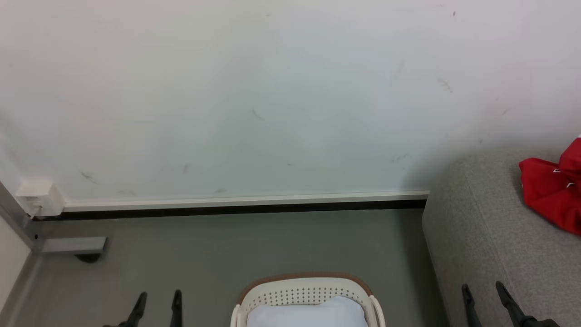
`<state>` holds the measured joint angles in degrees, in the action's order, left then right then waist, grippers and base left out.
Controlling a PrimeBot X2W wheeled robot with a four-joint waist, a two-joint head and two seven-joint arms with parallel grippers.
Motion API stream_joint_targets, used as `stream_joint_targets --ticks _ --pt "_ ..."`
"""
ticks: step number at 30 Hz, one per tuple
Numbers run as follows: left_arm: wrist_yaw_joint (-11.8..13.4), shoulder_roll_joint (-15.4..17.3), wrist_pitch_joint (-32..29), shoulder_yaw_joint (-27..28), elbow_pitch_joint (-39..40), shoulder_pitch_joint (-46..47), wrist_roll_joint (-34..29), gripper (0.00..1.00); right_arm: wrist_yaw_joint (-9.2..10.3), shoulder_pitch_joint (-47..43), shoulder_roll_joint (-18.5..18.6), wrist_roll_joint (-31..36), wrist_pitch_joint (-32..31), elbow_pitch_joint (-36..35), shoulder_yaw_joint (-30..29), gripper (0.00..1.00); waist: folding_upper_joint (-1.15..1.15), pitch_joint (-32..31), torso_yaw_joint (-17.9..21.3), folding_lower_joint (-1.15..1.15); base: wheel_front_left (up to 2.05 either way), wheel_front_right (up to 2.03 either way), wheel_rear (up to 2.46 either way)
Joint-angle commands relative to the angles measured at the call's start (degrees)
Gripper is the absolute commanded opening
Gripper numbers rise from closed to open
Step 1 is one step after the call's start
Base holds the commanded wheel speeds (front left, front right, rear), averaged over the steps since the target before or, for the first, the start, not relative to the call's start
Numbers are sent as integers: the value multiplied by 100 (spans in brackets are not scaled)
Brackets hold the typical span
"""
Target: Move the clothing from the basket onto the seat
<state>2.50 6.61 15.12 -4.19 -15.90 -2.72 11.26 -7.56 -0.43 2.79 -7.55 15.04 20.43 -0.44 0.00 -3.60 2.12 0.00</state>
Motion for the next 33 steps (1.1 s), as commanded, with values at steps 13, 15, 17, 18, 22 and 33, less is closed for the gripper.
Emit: stream_joint_targets --ticks 13,15,17,18,22,33 --pt "-87 -104 -63 123 -231 9 62 0 0 -43 -32 -124 -75 159 -57 0 0 -6 35 0 0 0 0" --pt "-113 -111 -149 179 -246 60 285 0 0 1 -30 -359 -157 161 -97 0 0 0 31 0 0 0 0" --pt "-139 -119 -216 212 -240 91 513 0 1 25 -29 -597 -221 141 -116 0 0 6 27 0 0 0 0" --pt "-151 -122 -245 224 -232 102 625 0 1 33 -28 -714 -248 126 -121 0 0 9 25 0 0 0 0" --pt "-201 -135 -343 259 -190 137 1063 0 1 58 -24 -1167 -345 62 -134 0 0 22 17 0 0 0 0" --pt "-323 -170 -600 362 -103 244 2154 0 2 147 -15 -2294 -603 -74 -188 0 0 56 -5 0 0 0 0"
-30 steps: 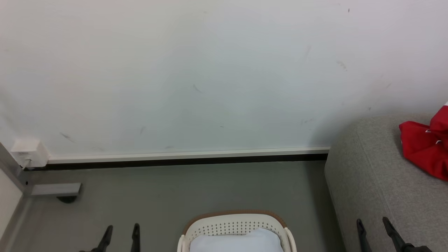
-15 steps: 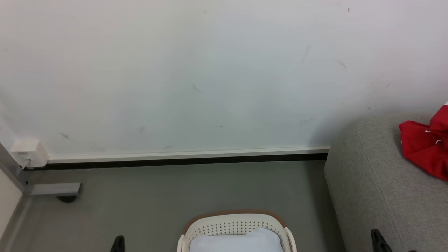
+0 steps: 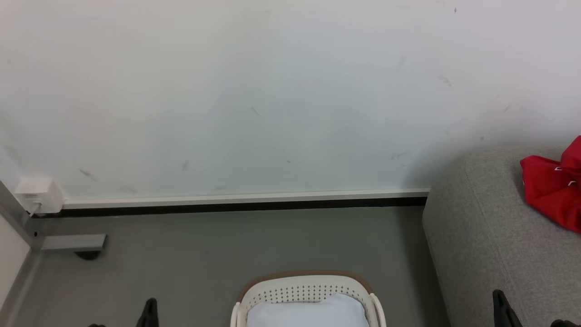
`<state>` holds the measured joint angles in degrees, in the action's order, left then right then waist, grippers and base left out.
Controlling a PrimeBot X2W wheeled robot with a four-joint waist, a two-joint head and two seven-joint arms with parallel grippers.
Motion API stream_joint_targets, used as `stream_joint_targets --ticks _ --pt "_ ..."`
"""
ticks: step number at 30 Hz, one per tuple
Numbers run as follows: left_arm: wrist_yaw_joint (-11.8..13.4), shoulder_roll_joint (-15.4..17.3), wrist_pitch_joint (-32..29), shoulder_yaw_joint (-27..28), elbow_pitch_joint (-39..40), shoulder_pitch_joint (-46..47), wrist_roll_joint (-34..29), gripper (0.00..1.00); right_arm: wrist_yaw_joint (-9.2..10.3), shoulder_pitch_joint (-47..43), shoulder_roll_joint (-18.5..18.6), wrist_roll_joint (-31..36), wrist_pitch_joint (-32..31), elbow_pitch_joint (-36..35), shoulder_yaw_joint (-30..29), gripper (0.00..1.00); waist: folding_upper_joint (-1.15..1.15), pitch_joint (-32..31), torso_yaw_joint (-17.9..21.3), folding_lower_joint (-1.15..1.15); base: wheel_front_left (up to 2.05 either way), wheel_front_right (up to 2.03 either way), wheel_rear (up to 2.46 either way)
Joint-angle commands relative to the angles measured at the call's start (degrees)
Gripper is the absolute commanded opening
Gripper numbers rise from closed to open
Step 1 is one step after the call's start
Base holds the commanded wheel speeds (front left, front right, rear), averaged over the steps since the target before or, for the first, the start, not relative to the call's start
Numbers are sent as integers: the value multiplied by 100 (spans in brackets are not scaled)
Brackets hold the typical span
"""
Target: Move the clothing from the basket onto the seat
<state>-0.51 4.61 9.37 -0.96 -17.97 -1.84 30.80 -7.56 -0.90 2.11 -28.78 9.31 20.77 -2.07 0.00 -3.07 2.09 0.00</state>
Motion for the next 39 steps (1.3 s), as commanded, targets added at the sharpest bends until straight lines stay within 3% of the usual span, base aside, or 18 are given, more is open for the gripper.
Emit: stream_joint_targets --ticks 1,39 --pt "-33 27 -48 49 108 166 290 0 2 202 52 -268 -53 -118 -31 0 0 5 -4 0 0 0 0" --pt "-355 -67 -781 386 253 494 3078 0 6 477 78 -3153 -782 -395 -233 0 0 118 -78 0 0 0 0"
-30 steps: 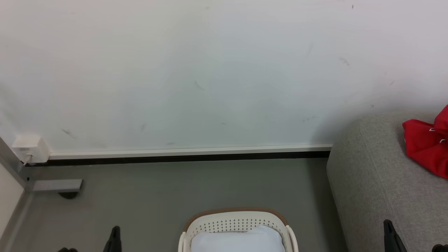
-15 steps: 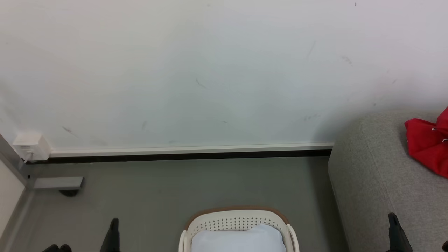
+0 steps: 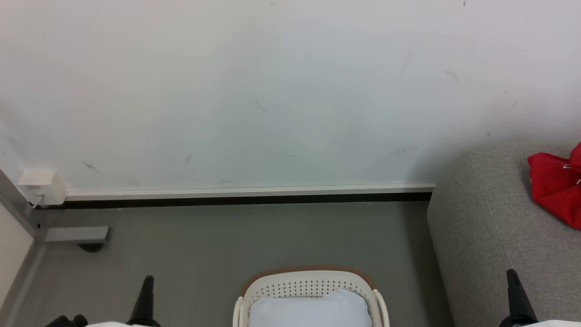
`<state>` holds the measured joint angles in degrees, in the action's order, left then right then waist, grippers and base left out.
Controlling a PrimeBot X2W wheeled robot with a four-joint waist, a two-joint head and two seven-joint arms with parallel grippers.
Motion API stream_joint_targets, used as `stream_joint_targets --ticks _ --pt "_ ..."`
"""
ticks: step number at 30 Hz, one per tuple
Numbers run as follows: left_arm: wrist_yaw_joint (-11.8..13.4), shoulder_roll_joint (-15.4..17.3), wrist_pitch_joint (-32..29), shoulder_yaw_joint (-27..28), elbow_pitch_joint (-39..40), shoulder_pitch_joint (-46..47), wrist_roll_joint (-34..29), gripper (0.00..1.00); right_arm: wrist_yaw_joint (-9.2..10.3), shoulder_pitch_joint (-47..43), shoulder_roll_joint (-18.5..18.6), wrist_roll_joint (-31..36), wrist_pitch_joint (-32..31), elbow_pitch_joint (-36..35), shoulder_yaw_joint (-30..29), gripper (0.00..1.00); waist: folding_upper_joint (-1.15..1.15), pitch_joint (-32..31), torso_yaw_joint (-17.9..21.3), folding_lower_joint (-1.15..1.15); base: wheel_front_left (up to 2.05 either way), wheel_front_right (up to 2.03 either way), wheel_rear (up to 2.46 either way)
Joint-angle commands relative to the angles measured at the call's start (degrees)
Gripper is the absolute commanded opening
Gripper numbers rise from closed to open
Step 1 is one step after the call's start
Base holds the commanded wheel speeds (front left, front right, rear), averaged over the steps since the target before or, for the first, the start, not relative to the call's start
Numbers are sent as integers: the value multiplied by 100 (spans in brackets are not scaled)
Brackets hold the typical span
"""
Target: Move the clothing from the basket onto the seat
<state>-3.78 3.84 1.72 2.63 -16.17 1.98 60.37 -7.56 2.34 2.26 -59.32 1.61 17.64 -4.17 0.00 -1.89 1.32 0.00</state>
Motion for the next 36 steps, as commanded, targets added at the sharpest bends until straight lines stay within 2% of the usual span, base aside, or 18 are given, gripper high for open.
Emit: stream_joint_targets --ticks 1,36 --pt "-34 8 -29 34 76 120 173 0 7 160 64 -159 -26 -88 -28 0 0 3 -3 0 0 0 0" --pt "-250 -51 -531 265 159 339 2016 0 10 328 79 -2079 -519 -260 -162 0 0 111 -72 0 0 0 0"
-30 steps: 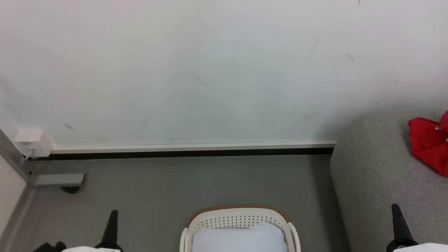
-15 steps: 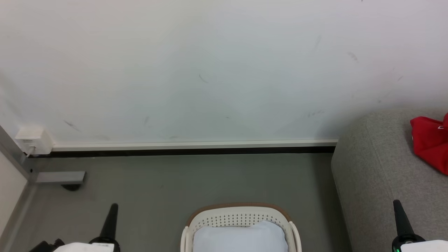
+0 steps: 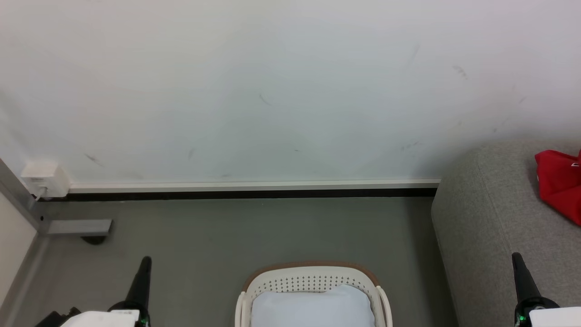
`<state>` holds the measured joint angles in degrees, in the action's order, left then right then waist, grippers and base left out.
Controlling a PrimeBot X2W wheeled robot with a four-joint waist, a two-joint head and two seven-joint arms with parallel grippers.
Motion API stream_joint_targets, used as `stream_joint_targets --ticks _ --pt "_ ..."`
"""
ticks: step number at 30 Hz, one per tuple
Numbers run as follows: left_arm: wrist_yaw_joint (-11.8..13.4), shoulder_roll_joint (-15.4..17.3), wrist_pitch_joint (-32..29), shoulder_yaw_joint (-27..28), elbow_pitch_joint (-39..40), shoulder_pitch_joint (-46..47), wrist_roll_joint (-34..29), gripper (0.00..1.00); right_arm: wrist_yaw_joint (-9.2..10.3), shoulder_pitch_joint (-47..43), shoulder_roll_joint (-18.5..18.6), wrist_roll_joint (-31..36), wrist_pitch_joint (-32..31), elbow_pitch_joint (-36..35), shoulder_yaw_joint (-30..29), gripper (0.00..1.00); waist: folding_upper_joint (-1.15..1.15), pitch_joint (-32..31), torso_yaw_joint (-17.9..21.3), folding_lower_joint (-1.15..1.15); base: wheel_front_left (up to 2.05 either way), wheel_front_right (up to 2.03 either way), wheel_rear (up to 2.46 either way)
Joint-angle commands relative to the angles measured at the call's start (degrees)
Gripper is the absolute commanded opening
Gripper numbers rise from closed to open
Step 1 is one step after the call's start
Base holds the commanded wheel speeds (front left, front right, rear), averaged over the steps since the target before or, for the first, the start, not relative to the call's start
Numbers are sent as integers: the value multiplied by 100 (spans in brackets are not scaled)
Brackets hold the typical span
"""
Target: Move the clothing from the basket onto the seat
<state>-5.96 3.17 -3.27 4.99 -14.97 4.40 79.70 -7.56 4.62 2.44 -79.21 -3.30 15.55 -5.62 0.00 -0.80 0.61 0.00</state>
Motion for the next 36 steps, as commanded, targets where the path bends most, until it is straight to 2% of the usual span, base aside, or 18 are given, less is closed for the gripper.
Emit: stream_joint_targets --ticks 1,31,36 --pt "-38 15 -41 35 40 102 133 0 11 107 61 -148 -33 -55 -21 0 0 5 -3 0 0 0 0" --pt "-178 -26 -357 178 93 230 1325 0 13 216 66 -1356 -348 -166 -111 0 0 93 -61 0 0 0 0" --pt "-163 -26 -354 174 91 226 1300 0 13 210 65 -1322 -345 -162 -109 0 0 93 -61 0 0 0 0"
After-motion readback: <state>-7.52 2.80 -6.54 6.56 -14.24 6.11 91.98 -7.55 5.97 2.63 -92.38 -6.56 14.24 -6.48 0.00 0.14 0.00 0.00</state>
